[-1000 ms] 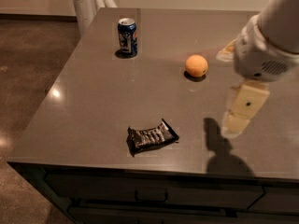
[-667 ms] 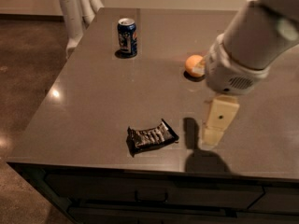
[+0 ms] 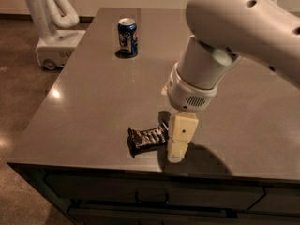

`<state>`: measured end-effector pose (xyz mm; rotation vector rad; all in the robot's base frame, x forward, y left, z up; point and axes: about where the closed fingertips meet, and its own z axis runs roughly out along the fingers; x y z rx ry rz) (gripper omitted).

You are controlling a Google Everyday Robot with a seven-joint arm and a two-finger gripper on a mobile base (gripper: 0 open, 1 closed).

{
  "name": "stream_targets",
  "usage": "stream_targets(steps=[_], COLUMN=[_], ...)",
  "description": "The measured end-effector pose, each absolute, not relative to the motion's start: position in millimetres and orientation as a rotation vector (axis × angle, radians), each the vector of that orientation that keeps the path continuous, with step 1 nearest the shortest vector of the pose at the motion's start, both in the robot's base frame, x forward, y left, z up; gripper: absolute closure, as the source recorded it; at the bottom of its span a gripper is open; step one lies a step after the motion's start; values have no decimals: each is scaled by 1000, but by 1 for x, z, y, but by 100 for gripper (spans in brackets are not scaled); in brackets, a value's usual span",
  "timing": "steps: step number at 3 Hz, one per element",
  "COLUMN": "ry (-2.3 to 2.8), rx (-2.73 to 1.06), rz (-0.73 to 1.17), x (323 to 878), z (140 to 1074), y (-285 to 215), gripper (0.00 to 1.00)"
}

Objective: Move rxbar chocolate near orange

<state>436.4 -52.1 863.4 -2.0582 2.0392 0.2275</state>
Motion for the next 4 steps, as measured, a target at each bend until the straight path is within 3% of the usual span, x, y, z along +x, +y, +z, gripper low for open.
stream_targets(steps=[1, 2, 4], ry=[2046, 2055, 2102], rx=[-2101, -2104, -2024], rz=[264, 283, 321], x=[434, 432, 444], z=[836, 830, 840], y=[-39, -34, -34], gripper=[0, 14, 61])
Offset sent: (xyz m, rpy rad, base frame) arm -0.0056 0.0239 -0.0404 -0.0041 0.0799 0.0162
